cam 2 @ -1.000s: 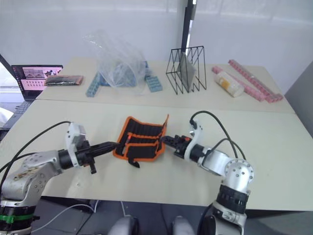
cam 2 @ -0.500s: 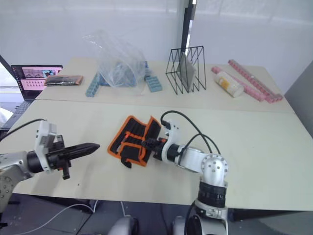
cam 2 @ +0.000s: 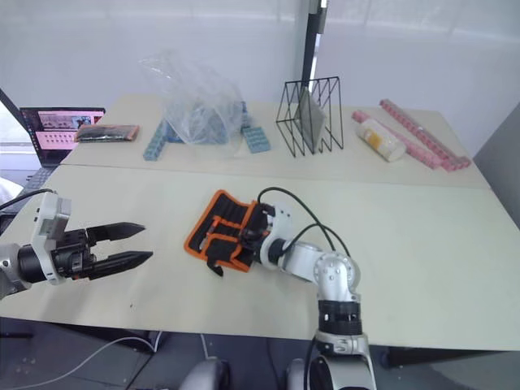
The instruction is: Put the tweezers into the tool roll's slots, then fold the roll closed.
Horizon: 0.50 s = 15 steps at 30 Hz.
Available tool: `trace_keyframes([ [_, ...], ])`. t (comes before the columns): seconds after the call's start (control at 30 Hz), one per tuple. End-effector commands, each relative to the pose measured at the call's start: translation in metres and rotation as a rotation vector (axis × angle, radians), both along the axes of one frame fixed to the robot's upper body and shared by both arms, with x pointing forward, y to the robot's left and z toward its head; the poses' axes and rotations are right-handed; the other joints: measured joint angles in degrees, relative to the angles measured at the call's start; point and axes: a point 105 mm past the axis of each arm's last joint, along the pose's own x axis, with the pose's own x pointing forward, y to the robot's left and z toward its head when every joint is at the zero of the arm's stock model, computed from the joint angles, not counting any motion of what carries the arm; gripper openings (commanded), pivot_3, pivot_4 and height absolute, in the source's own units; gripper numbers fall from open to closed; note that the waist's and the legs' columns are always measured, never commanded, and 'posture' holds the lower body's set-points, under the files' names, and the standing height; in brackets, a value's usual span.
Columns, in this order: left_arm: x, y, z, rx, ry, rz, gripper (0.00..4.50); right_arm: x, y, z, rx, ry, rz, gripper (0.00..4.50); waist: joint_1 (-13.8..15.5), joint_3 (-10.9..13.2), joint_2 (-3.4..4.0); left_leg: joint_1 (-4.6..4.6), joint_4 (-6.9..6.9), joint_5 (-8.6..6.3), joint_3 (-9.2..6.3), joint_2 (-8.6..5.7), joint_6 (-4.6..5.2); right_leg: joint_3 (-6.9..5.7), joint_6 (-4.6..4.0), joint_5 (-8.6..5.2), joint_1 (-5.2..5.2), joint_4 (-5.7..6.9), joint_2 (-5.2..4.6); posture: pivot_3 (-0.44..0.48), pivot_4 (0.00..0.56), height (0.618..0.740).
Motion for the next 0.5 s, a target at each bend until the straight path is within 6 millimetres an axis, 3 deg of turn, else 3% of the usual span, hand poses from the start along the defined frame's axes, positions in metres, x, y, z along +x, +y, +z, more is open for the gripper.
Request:
trace_keyframes([
  [0.03,0.001,-0.003,0.007,0.011,-0.045,-0.015,4.5,-0.003,0.017,0.007,0.058,-0.012,0.021,0.83,0.0,0.0,0.0,0.01,0.0,0.0,0.0,0.0,0.0,0.0,0.0,0.0,0.0,0.01,0.0,0.0,0.15,0.689],
  [0.23,0.003,-0.005,0.006,0.02,-0.045,-0.02,4.5,-0.003,0.012,0.017,0.101,-0.086,0.069,2.87,0.0,0.0,0.0,0.02,0.0,0.0,0.0,0.01,0.0,0.0,-0.01,0.0,0.03,0.01,0.0,0.0,0.15,0.689],
  [0.5,0.004,-0.007,0.003,0.017,-0.04,-0.023,4.5,0.005,-0.005,0.022,0.023,-0.256,0.129,2.87,0.0,0.0,-0.01,0.02,0.01,0.0,0.0,0.0,0.0,0.0,-0.01,0.0,0.01,0.0,0.0,0.0,0.15,0.689],
])
